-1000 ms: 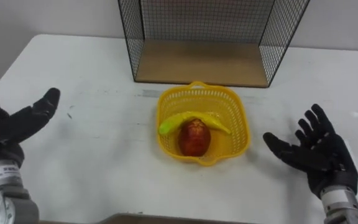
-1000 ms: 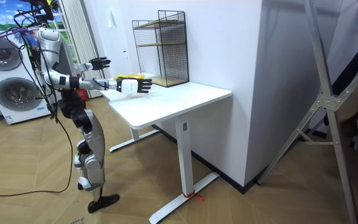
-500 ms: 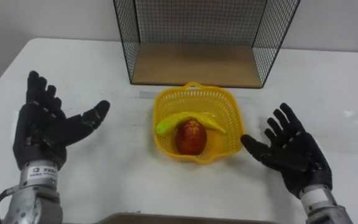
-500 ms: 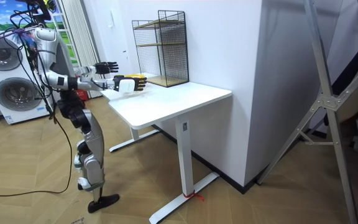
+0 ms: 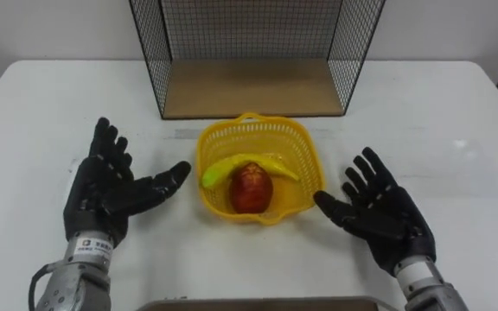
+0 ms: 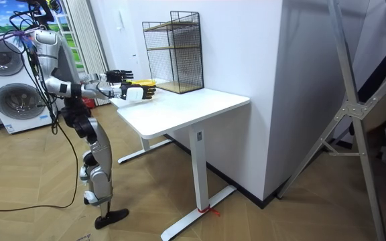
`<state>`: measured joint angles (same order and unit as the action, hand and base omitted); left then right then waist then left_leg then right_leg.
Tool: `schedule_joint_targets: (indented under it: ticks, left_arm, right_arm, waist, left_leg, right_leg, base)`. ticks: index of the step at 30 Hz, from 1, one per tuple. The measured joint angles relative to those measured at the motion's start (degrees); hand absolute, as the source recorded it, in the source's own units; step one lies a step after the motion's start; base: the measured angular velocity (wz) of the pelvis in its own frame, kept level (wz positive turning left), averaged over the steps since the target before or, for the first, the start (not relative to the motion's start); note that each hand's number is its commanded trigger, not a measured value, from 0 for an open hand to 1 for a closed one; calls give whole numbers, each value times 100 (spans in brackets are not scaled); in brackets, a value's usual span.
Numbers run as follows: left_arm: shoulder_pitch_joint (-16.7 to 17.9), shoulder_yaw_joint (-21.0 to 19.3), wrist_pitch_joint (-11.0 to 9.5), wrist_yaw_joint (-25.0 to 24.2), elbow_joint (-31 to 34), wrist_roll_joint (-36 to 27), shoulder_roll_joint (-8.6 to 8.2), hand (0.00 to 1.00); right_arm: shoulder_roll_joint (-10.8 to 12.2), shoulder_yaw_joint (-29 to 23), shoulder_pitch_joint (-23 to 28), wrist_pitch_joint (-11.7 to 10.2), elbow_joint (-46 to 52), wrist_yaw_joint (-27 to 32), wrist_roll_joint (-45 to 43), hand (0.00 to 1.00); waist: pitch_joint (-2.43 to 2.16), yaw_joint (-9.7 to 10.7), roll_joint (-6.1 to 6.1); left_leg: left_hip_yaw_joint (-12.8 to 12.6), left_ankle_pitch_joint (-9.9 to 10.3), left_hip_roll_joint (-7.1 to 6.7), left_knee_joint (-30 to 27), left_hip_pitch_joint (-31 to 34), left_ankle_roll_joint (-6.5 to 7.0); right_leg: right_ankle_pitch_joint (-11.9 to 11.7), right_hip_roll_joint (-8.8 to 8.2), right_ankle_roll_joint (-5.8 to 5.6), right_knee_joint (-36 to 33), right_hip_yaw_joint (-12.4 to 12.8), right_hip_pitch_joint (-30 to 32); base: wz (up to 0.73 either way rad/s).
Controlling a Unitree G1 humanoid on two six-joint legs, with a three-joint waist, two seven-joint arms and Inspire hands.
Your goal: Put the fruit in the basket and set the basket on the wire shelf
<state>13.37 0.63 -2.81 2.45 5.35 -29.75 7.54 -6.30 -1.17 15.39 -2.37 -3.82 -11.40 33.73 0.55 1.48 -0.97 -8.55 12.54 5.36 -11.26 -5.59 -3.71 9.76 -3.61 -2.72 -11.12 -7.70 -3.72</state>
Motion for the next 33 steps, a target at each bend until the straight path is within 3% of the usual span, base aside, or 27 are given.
schedule_joint_targets:
  ticks: [16,27,33]
  left_arm:
    - [-8,96,-2,-97,-354,62,1,0]
    - [-8,319,-2,-97,-357,75,3,0]
    - [-7,665,1,-129,-446,68,9,0]
  right_arm:
    - [23,176,-422,-6,3,-70,233,0]
    - [22,225,-422,-7,2,-69,232,0]
    - [23,406,-440,-7,2,-62,326,0]
  waist:
    - [16,-17,-31]
    - [12,24,11]
    - [12,18,13]
  left_leg:
    - [-15,0,7,-40,102,1]
    - [-15,0,7,-36,107,1]
    - [-15,0,7,-36,114,1]
  right_leg:
    - [-2,-4,2,-72,5,86]
    - [-2,-3,2,-67,-5,84]
    - [-2,-4,2,-67,-25,84]
  base:
    - [0]
    - [0]
    - [0]
